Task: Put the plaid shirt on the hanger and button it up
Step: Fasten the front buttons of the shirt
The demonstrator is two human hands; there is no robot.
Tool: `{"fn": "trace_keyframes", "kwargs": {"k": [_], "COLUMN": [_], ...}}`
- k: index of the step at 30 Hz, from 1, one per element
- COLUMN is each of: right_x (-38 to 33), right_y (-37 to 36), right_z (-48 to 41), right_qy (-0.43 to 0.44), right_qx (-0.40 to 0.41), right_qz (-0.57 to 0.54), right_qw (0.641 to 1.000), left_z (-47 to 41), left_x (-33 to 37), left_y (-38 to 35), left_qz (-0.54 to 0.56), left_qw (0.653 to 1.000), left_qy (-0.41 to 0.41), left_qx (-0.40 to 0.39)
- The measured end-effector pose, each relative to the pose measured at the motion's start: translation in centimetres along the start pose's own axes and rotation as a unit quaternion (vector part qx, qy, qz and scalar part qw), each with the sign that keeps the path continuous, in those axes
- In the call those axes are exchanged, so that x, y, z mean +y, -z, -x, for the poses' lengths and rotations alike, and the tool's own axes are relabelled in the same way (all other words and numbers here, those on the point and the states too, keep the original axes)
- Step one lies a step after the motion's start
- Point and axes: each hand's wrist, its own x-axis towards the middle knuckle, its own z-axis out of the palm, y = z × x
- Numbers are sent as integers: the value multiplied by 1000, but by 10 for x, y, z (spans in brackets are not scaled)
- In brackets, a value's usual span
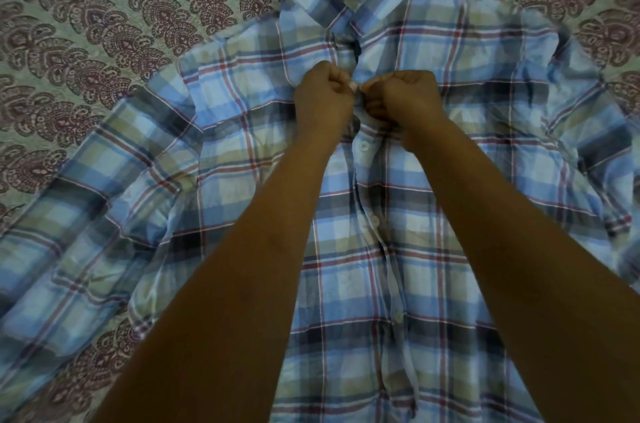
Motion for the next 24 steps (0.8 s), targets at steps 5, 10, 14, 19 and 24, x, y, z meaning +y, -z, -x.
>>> {"fn": "trace_keyframes", "kwargs": {"k": [5,10,14,19,24], "right_x": [-8,-12,4,39,64], "right_y": [0,1,9,21,40], "right_z": [-12,-7,26,84,163], "right_qy": [-48,-43,89,188,156], "right_qx": [6,-3,-4,20,35], "right_qz": [64,61,46,123,91], "right_qw": [997,997,995,974,983], "left_z": [15,11,27,82,154], "left_x": [-1,8,12,-5,-4], "left_y": [-7,1,11,32,62], "left_qz": [-118,-104,-18,-54,-72], "left_qw": [983,992,999,990,989], "left_qy": [-139,-59,-33,-119,-127], "left_qx": [25,33,30,49,26]}}
